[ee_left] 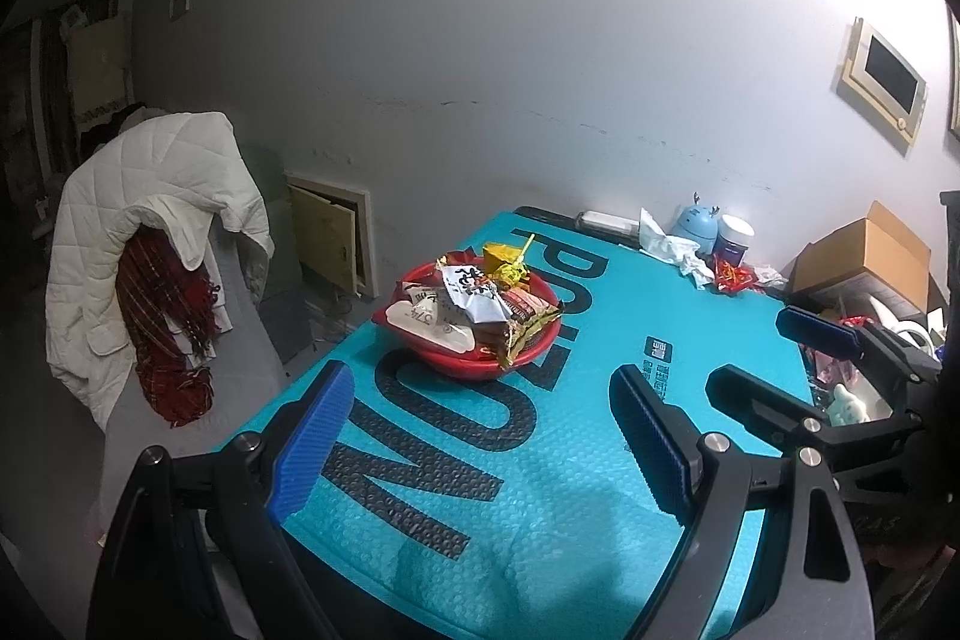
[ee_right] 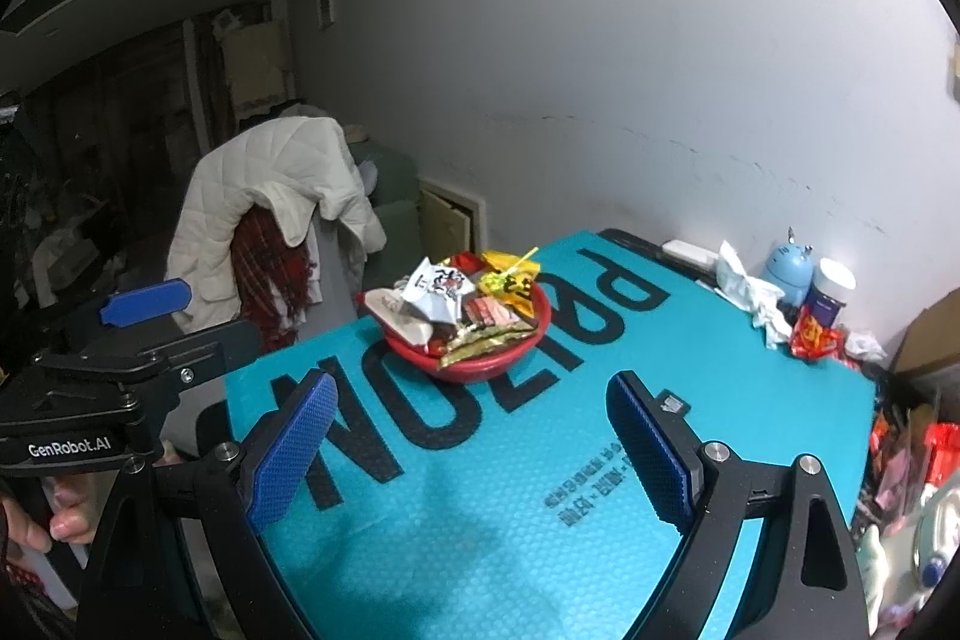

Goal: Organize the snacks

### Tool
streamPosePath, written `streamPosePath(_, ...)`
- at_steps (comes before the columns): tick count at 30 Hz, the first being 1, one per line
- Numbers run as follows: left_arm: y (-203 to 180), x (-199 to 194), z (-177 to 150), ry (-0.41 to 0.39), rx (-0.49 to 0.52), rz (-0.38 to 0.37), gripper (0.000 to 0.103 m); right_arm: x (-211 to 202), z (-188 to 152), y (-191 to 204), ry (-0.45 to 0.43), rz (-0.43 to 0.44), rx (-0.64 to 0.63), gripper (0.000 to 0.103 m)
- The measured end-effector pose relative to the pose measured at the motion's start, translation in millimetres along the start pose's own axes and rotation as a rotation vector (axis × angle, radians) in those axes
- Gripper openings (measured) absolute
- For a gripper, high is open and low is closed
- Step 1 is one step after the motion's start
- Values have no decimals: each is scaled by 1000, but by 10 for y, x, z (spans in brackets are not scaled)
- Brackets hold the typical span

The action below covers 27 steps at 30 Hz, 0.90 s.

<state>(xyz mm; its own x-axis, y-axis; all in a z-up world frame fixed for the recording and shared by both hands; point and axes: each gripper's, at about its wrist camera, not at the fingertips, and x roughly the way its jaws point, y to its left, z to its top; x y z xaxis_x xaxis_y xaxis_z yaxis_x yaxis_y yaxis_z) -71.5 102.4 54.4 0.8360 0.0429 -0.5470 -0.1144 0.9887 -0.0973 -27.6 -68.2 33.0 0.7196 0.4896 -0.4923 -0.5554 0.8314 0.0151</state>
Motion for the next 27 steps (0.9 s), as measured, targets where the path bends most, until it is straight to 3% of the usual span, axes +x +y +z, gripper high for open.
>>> streamPosePath(27,-27,47,-3,39,26,7,87,6,19,-28,10,-5,0,92)
